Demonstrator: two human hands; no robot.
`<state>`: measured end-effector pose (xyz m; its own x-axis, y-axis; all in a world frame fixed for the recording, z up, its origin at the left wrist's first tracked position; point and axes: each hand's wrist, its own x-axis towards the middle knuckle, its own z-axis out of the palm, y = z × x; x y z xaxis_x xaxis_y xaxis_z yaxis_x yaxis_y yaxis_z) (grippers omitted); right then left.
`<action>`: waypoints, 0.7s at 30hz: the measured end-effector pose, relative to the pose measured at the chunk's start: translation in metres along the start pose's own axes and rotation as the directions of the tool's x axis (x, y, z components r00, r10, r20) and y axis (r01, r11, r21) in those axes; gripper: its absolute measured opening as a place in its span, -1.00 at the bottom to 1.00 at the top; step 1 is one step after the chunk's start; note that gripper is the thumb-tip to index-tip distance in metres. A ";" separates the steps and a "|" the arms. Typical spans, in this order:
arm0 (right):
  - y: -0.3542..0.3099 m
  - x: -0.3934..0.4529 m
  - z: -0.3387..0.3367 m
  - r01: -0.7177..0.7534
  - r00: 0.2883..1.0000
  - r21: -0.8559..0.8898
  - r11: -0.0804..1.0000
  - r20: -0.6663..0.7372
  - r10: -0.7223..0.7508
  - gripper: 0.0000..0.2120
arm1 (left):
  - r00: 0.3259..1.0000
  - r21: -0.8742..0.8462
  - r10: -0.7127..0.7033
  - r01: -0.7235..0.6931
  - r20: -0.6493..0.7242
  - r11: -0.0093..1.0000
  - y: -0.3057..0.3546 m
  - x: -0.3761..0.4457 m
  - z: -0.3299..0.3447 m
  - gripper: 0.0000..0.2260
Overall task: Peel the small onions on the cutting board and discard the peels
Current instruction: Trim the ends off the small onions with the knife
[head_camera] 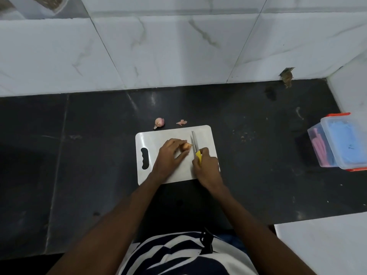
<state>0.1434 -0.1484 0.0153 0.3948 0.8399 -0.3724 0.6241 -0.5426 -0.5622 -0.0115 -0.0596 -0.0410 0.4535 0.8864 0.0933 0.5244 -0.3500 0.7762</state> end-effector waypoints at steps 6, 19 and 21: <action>0.000 -0.009 0.013 0.063 0.997 -0.282 0.957 -0.016 -0.070 -0.77 | 0.997 -0.086 -0.049 0.043 -0.064 0.995 -0.003 -0.006 0.005 -0.63; 0.002 -0.008 0.029 0.054 0.998 -0.336 0.940 -0.001 -0.057 -0.78 | 0.997 -0.091 -0.046 0.039 -0.066 0.995 -0.006 -0.003 0.008 -0.71; 0.001 -0.006 0.028 0.059 0.998 -0.331 0.942 0.009 -0.059 -0.78 | 0.997 -0.087 -0.050 0.045 -0.065 0.995 -0.007 -0.002 0.009 -0.71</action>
<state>0.1225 -0.1545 -0.0041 0.3510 0.8705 -0.3449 0.8342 -0.4580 -0.3070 -0.0099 -0.0617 -0.0522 0.3788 0.9206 0.0942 0.4798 -0.2825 0.8306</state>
